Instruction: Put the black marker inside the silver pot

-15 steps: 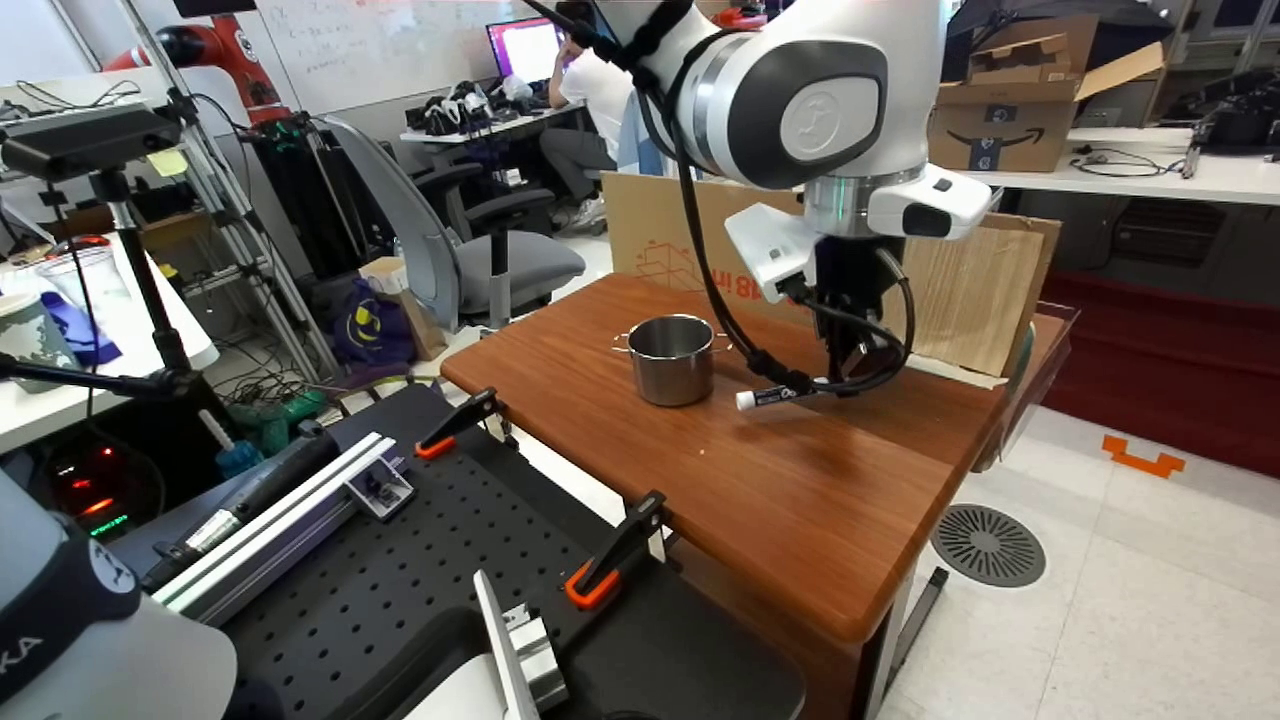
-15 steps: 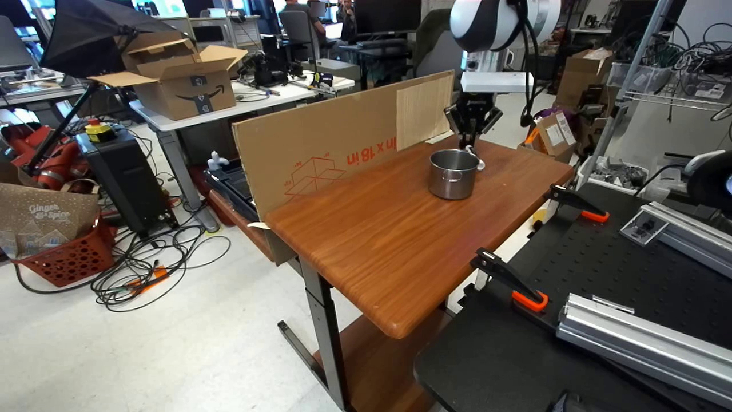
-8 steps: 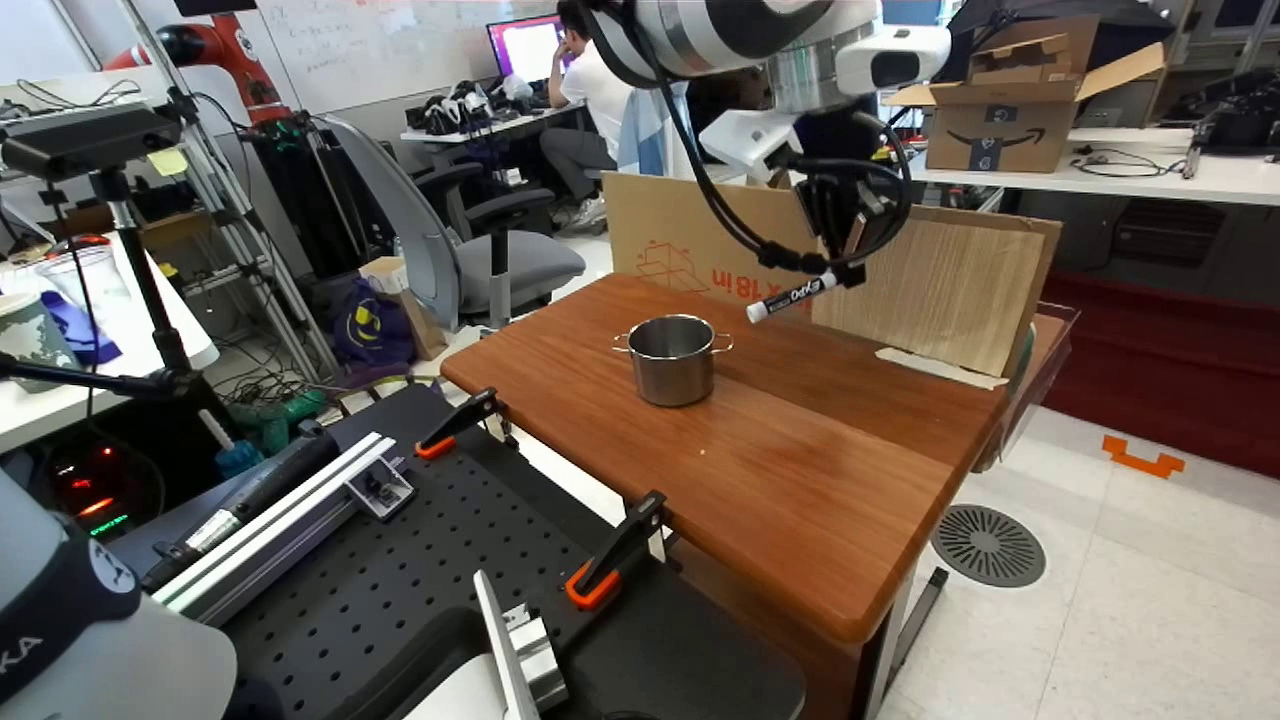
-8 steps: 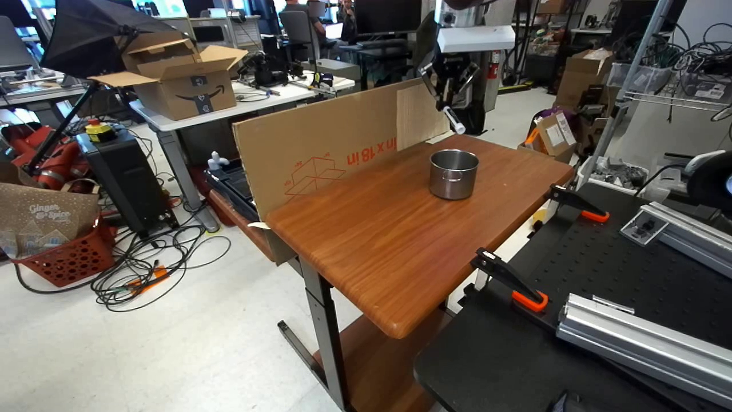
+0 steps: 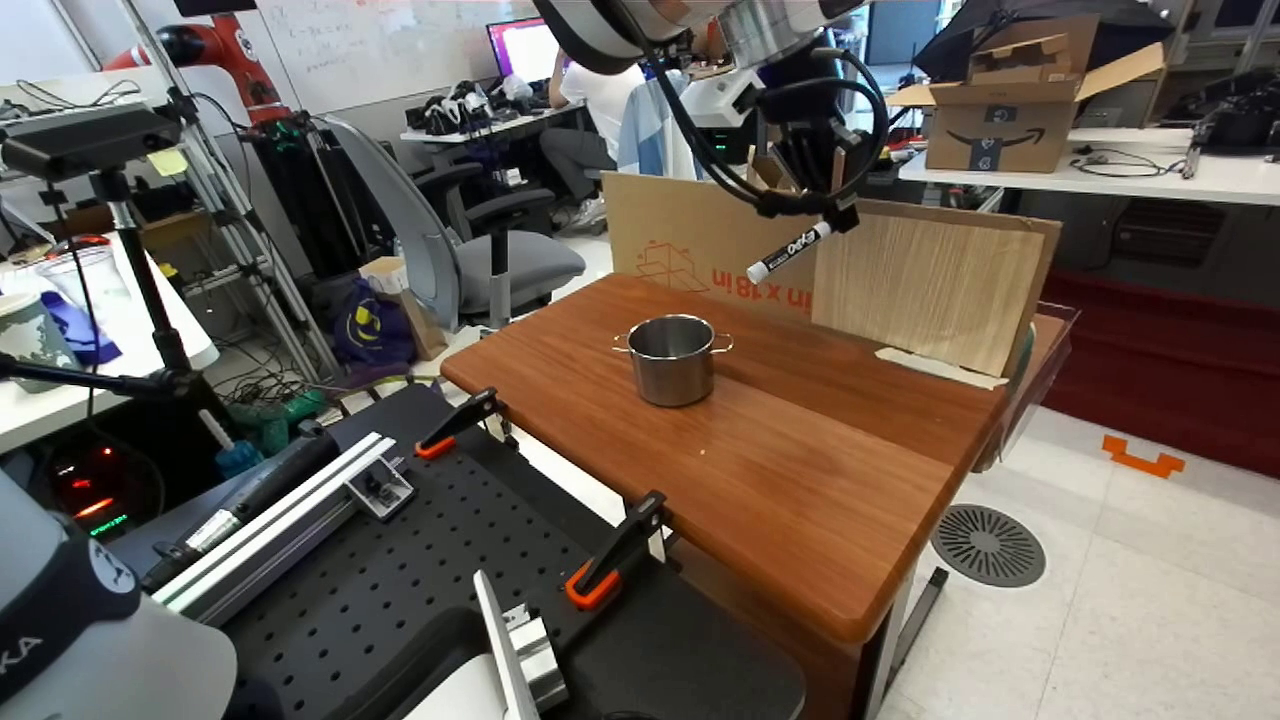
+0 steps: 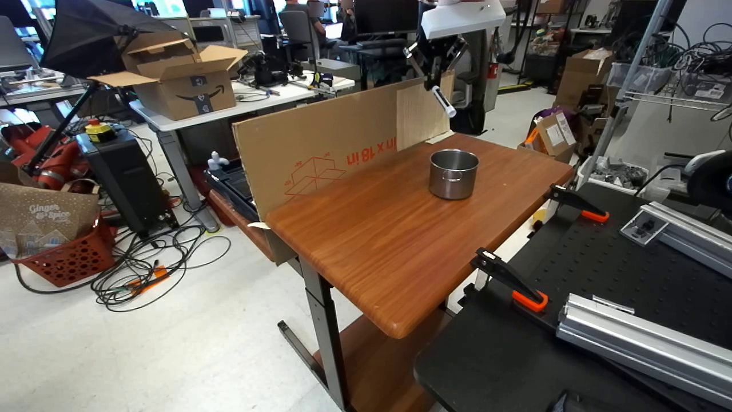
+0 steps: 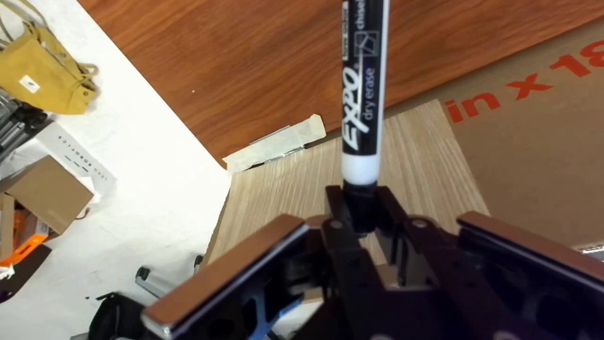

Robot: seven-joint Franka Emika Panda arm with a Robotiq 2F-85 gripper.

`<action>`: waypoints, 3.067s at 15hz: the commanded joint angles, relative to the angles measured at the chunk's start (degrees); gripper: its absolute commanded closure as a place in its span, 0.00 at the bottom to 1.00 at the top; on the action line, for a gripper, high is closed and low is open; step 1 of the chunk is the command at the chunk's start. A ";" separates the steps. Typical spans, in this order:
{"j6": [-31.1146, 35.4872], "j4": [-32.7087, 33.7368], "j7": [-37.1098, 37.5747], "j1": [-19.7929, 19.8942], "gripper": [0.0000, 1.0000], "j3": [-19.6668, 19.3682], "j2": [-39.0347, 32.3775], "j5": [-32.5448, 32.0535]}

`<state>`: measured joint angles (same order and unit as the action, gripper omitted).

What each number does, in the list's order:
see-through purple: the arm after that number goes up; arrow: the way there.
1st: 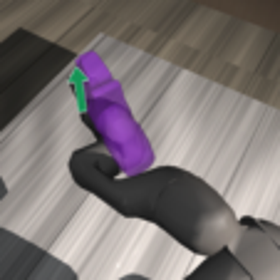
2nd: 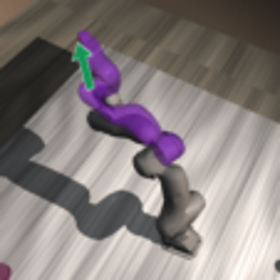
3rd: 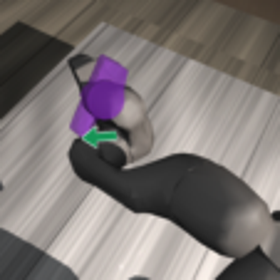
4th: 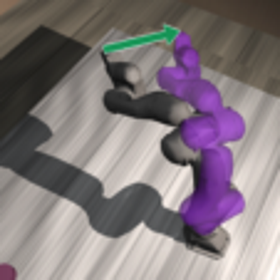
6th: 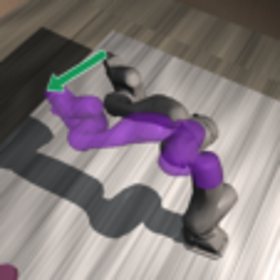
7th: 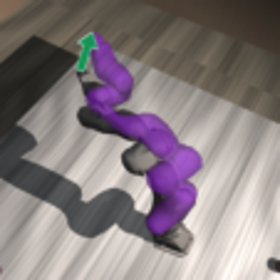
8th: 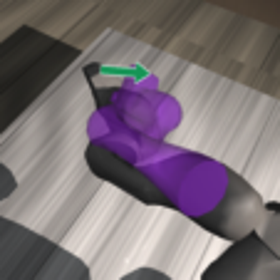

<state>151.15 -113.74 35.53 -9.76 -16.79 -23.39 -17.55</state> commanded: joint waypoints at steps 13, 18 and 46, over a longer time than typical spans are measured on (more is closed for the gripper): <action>11.00 -4.40 27.21 -8.61 0.95 -6.82 1.24 -29.32; 14.21 -5.42 30.82 -9.39 0.95 -7.30 1.14 -33.10; 20.75 -16.90 31.42 -14.10 0.95 -7.13 7.19 -37.90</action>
<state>169.96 -128.17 65.88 -23.55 -22.81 -18.19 -53.35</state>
